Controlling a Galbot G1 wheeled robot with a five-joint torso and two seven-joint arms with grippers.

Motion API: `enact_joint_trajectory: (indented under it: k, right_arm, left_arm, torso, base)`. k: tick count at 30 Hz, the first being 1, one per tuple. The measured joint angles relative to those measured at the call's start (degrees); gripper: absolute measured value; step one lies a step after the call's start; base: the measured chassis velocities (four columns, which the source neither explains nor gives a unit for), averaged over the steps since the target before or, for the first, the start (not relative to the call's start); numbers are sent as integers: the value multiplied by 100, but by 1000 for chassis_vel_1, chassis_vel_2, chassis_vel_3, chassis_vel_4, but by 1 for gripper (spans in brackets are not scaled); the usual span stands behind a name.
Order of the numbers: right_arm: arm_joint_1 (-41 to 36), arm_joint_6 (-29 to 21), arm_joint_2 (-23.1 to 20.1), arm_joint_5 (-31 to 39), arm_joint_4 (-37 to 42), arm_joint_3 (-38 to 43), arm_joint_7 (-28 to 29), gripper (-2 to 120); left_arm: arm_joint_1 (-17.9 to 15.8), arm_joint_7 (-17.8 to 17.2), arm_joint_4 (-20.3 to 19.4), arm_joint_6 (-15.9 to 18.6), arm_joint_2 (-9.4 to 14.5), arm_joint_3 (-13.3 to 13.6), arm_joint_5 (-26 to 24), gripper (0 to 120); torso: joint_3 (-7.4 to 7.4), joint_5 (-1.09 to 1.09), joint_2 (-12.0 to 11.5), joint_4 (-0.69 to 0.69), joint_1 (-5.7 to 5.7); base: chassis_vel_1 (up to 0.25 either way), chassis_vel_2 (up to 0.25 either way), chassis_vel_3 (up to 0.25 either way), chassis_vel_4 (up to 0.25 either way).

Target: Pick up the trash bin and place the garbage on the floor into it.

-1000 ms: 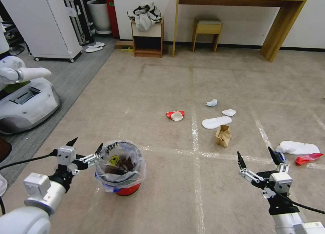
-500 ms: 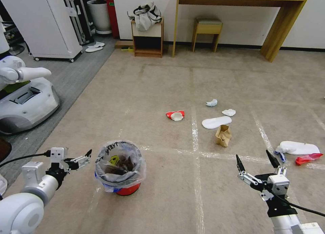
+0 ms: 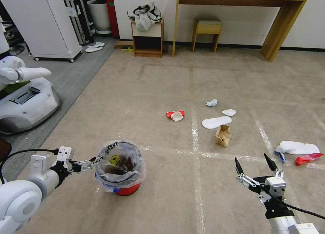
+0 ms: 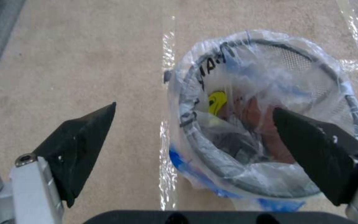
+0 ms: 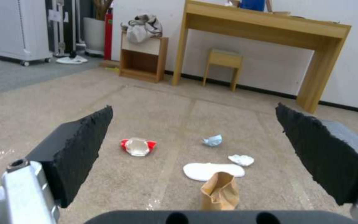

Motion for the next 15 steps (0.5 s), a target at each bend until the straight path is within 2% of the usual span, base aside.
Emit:
enact_joint_trajectory:
  k: [2, 10, 15]
  right_arm:
    - [13, 4, 13, 8, -11, -6, -1, 100]
    - [9, 14, 3, 27, -37, 22, -9, 100]
    - [-4, 12, -26, 38, -40, 50, -10, 100]
  left_arm:
    - [-48, -170, -9, 91, 77, 46, -331, 100]
    - [-139, -245, 169, 127, 41, 156, -557, 100]
    - [-434, -248, 443, 204, 56, 257, -947, 100]
  torso:
    - [0, 0, 0, 0, 0]
    - [0, 0, 0, 0, 0]
    - [0, 0, 0, 0, 0]
  base:
    - [0, 0, 0, 0]
    - [0, 0, 0, 0]
    - [0, 0, 0, 0]
